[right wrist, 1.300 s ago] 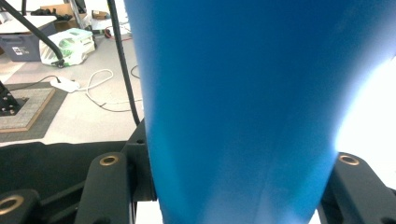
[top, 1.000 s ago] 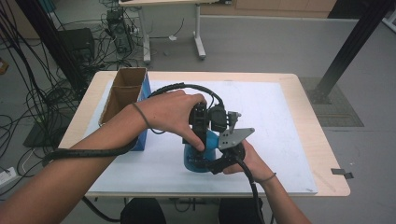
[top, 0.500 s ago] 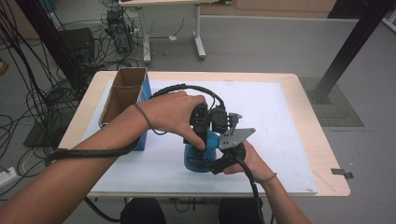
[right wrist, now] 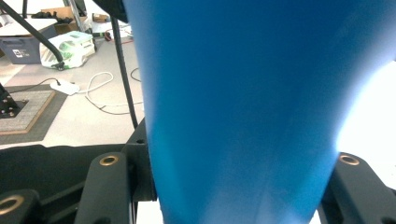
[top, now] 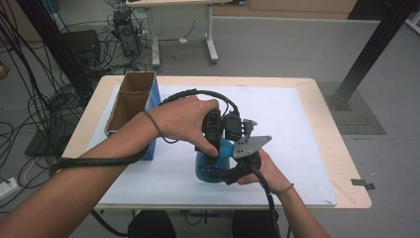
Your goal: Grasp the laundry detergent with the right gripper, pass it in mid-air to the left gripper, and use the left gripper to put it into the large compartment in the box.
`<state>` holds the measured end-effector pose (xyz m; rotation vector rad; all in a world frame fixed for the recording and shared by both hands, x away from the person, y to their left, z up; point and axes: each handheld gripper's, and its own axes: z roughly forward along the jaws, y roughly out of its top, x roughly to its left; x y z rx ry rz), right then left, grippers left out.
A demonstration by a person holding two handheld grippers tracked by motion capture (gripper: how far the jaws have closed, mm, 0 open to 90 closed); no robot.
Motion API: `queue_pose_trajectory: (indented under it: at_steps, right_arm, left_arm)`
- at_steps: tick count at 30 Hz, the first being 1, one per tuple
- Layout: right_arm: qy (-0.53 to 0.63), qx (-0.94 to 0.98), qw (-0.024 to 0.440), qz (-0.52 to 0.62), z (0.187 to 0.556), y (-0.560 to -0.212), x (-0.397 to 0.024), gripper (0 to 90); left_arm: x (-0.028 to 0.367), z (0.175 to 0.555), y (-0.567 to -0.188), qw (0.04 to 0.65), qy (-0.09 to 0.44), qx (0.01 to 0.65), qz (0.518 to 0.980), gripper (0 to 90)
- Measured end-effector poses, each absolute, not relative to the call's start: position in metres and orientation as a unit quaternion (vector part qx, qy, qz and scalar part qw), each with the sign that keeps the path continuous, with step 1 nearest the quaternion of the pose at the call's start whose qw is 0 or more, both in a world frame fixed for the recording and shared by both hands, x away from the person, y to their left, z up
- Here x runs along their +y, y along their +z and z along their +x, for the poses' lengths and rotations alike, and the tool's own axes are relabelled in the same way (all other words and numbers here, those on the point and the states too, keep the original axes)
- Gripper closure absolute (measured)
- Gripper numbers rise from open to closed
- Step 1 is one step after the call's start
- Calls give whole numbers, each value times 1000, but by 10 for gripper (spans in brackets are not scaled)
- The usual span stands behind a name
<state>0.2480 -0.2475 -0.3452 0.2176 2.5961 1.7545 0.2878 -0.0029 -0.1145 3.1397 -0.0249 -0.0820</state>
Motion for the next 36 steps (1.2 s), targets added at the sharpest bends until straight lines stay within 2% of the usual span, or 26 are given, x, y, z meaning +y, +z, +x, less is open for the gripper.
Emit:
queue_pose_trajectory:
  at_steps: [36]
  right_arm:
    - [572,817,-3,68,250,-346,-251,420]
  left_arm:
    - [0,286,-108,16,-22,-5,1000,378]
